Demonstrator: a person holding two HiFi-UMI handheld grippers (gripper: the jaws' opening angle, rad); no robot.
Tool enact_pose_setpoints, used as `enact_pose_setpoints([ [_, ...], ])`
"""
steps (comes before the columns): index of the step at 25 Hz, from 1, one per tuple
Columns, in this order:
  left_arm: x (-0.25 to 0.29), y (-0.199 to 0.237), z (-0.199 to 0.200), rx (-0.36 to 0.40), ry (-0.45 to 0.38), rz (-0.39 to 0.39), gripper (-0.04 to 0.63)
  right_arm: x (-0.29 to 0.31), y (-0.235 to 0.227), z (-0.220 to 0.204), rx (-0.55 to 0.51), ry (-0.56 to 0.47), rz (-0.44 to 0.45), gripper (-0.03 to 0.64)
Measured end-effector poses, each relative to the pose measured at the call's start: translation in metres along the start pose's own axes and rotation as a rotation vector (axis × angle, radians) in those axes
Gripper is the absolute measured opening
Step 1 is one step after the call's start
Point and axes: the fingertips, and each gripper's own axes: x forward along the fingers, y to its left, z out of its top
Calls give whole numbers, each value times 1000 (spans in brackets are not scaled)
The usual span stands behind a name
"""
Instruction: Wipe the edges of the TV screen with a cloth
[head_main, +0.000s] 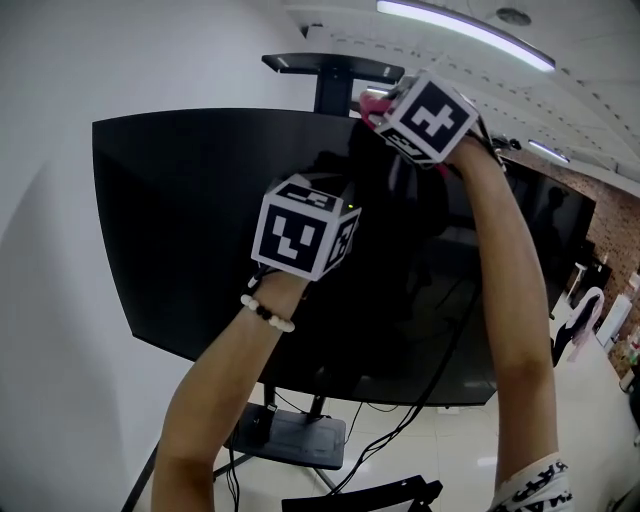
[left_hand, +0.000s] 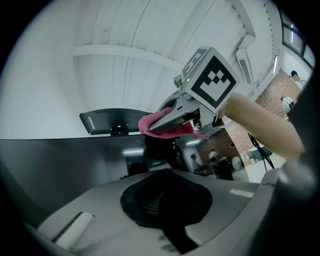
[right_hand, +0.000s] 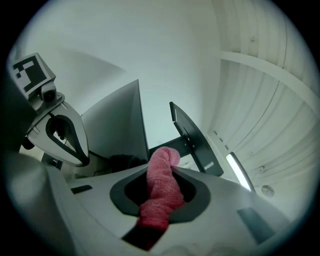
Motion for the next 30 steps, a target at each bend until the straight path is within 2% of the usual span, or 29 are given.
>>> enact_pose_setpoints([
  [6,-29,55,2,18,-25,2,-14,24,25,64,-20,-20,-19,80],
  [11,-63,102,-8,64,-9,-39,-14,48,43,122,-11,12,-12,80],
  [14,-87,144,-17,64,4,-45,-14,65,56,160,16,18,12,80],
  [21,-142,239,-41,22,26,-18,-14,107,87,243,3,55,43,80],
  [26,-186,300,-63,35,57,8,-14,143,110,317,-21,45,57,80],
  [30,-210,345,-82,12,78,43,-14,170,129,374,-70,19,50,80],
])
